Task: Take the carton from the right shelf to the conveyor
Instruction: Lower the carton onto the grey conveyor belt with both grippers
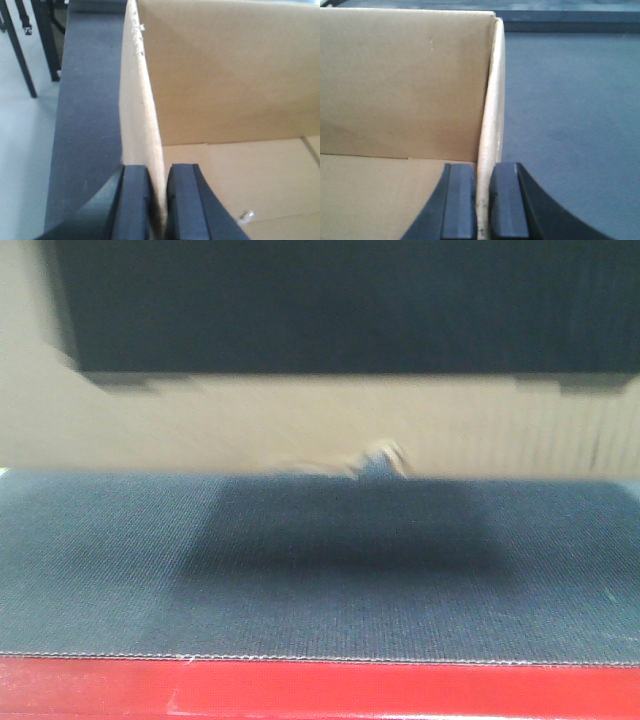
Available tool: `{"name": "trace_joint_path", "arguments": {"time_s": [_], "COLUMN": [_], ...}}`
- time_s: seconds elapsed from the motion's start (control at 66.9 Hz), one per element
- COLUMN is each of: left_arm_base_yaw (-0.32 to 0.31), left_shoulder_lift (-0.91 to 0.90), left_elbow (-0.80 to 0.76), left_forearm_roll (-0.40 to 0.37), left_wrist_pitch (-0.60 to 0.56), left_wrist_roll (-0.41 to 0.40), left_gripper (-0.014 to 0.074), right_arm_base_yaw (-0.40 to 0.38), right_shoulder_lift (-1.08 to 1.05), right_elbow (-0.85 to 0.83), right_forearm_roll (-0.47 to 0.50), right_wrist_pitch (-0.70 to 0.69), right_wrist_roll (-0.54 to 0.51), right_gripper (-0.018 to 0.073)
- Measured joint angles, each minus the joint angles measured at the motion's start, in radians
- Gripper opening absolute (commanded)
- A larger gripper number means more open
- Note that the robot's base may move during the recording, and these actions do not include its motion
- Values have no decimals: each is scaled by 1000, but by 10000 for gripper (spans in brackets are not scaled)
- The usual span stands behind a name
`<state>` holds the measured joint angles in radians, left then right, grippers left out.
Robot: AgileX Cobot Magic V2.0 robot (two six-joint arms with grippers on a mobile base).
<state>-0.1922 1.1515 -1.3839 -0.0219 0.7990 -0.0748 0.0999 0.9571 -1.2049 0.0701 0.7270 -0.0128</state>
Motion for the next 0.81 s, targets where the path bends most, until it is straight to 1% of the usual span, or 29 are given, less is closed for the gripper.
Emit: {"name": "trace_joint_path", "arguments": {"time_s": [0.03, 0.09, 0.299, 0.478, 0.657, 0.807], "left_arm_base_yaw": [-9, -17, -20, -20, -20, -20], "left_shoulder_lift": [19, 42, 77, 77, 78, 97], "left_elbow": [0, 2, 71, 150, 162, 162], "left_forearm_roll": [22, 32, 34, 34, 32, 59], "left_wrist_pitch": [-6, -29, -139, -209, -228, -231], "left_wrist_roll": [-17, -33, -56, -59, -59, -62], "left_gripper": [-19, -19, -19, -19, -19, -19], "right_arm_base_yaw": [0, -3, -6, -6, -8, -8], "right_shoulder_lift": [4, 13, 70, 123, 163, 183], "right_elbow": [11, 30, 60, 60, 60, 60], "right_forearm_roll": [-6, -12, -23, -25, -25, -18], "right_wrist_pitch": [-17, -48, -138, -156, -164, -176], "right_wrist_roll": [0, 0, 0, -2, -2, -2], "right_gripper": [-76, -76, -76, -76, -76, -76]}}
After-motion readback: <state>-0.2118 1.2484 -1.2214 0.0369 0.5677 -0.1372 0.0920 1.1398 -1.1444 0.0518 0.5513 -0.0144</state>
